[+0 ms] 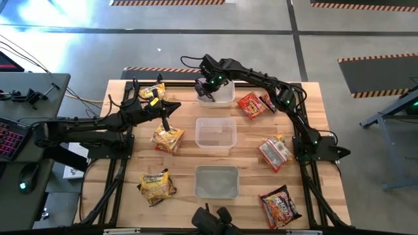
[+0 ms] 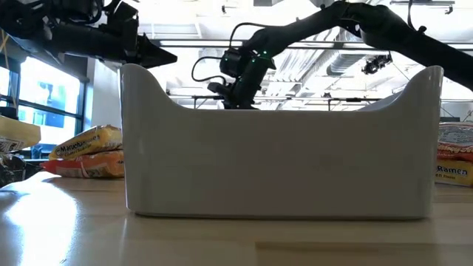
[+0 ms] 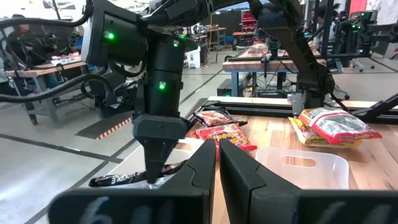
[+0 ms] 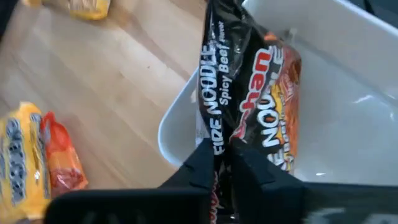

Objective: Sort Maruchan noodles
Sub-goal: Put the black noodle pack into the white bin

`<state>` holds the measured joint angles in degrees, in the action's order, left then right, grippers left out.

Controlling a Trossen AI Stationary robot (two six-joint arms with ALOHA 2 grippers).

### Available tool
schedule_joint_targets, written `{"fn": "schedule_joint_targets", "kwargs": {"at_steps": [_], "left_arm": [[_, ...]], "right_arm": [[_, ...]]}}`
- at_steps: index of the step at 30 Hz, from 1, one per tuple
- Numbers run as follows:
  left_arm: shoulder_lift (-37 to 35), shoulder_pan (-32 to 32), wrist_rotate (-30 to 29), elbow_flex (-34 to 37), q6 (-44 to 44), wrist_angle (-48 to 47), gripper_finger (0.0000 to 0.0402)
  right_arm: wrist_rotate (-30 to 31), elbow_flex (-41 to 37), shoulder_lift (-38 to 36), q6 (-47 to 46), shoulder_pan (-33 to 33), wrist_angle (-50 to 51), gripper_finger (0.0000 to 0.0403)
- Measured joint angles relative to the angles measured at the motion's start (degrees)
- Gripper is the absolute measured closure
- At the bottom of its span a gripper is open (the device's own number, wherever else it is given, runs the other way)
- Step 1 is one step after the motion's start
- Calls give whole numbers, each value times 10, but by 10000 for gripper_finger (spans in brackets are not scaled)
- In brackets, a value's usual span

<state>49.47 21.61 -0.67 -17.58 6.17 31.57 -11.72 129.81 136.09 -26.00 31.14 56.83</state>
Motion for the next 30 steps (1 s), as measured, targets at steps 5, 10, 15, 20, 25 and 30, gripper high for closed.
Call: {"fn": "schedule_joint_targets", "kwargs": {"at_steps": [5,10,15,20,25,30], "left_arm": [[0,0,0,0,-9,0,390],[0,0,0,0,-15,0,390],[0,0,3,0,-20,0,390],[0,0,17,0,-26,-1,390],[0,0,18,0,-26,0,390],[0,0,18,0,-26,5,390]], "right_arm": [[17,11,-1,-86,2,-21,400],[37,11,-1,-145,4,-17,403],[58,11,-1,-171,2,-16,403],[55,11,-1,-137,-6,-19,400],[48,11,-1,-78,-14,-14,346],[79,12,-5,-40,-13,-3,247]]}}
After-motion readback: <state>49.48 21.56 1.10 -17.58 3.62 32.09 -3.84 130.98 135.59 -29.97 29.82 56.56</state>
